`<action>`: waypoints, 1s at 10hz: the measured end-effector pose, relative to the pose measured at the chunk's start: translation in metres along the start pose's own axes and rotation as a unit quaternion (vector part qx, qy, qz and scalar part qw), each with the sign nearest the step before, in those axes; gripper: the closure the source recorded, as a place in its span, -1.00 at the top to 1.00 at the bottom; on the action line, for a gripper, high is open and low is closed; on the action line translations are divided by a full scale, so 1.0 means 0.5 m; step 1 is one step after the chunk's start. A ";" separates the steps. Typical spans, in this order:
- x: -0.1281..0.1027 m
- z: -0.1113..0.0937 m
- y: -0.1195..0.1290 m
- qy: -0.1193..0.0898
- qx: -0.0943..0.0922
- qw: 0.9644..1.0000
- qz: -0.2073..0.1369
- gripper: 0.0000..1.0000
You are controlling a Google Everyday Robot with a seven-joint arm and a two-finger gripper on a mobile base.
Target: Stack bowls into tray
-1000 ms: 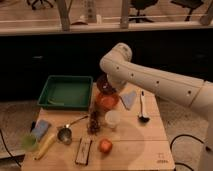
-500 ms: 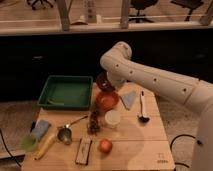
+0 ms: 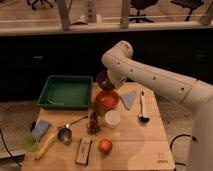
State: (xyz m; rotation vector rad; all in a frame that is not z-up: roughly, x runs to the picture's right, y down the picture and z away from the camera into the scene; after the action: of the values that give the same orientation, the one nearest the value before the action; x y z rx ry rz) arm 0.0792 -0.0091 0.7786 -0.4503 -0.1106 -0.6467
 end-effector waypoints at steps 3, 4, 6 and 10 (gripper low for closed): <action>0.006 0.012 -0.005 -0.007 0.004 1.000 0.008 -0.95; 0.009 0.015 -0.005 -0.009 0.006 1.000 0.011 -0.95; 0.014 0.022 -0.002 -0.013 0.008 1.000 0.015 -0.95; 0.018 0.033 -0.001 -0.020 0.012 0.999 0.021 -0.95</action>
State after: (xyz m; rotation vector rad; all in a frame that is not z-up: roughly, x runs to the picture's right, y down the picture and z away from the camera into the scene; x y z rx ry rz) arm 0.0867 -0.0071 0.7956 -0.4420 -0.1466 -0.5936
